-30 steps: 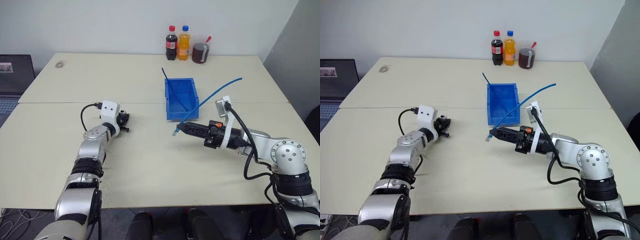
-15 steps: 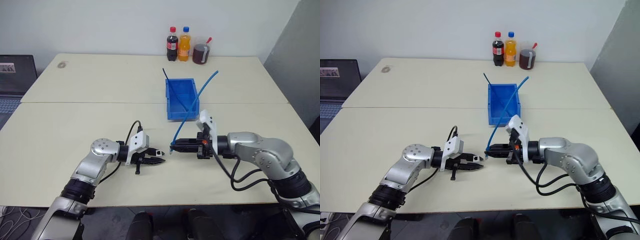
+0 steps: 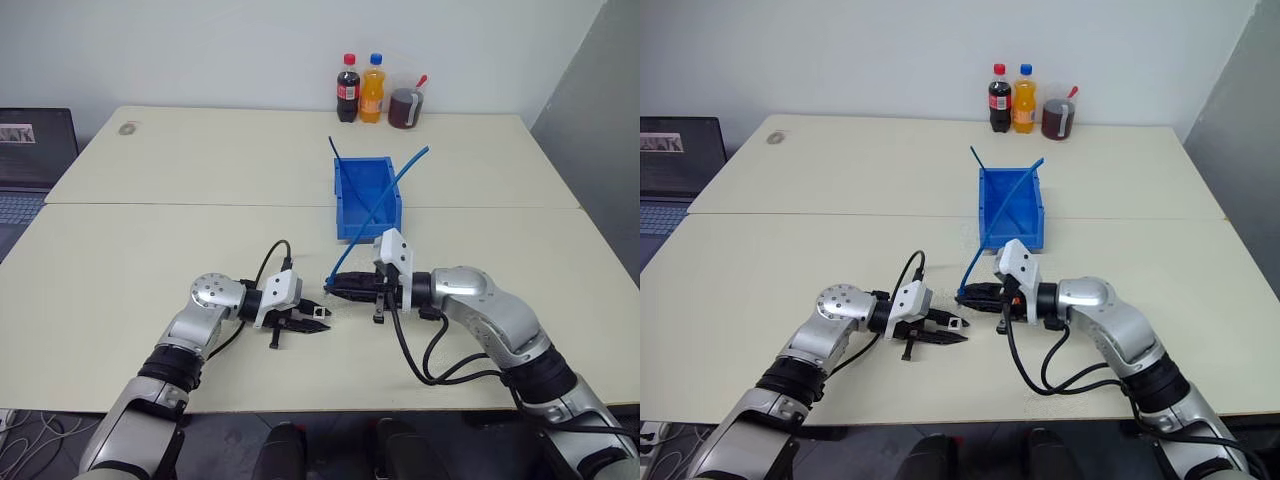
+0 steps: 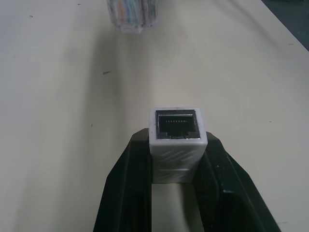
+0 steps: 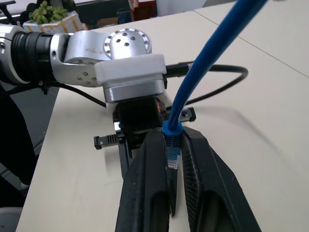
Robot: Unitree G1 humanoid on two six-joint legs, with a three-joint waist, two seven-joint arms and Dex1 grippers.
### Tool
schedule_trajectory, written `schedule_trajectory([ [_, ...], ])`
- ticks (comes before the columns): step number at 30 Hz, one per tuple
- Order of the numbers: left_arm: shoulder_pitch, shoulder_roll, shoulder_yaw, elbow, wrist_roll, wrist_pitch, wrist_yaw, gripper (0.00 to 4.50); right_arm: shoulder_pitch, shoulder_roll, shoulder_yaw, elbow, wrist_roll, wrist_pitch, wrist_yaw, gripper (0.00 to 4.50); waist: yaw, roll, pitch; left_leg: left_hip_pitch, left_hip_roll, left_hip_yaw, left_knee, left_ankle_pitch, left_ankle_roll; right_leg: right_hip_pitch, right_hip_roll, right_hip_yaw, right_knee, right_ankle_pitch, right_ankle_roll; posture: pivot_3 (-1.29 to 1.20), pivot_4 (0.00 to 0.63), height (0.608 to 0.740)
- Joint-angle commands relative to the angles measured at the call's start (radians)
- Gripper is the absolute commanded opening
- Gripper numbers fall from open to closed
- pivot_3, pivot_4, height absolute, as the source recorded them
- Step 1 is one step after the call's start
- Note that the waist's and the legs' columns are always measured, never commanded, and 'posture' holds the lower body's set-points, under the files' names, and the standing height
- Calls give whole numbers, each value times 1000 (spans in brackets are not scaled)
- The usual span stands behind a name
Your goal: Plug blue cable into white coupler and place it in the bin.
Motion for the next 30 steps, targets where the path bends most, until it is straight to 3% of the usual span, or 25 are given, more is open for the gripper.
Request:
schedule_trajectory([
  [1, 4, -7, -1, 1, 14, -3, 0, 791, 36, 0, 16, -28, -56, -85, 57, 109, 1, 0, 0, 0, 0, 0, 0, 0, 0, 0, 0, 0, 0, 0, 0, 0, 150, 740],
  [13, 18, -1, 2, -36, 6, 17, -4, 791, 15, 68, 7, 155, -172, -230, 112, 109, -1, 0, 0, 1, 0, 0, 0, 0, 0, 1, 0, 0, 1, 0, -1, 0, 150, 740],
  [30, 35, 4, 6, -56, 9, 24, 11, 791, 43, 84, 35, 146, -206, -234, 158, 109, -1, 0, 0, 1, 0, 0, 0, 0, 0, 1, 0, 0, 1, 1, -2, 0, 150, 740],
])
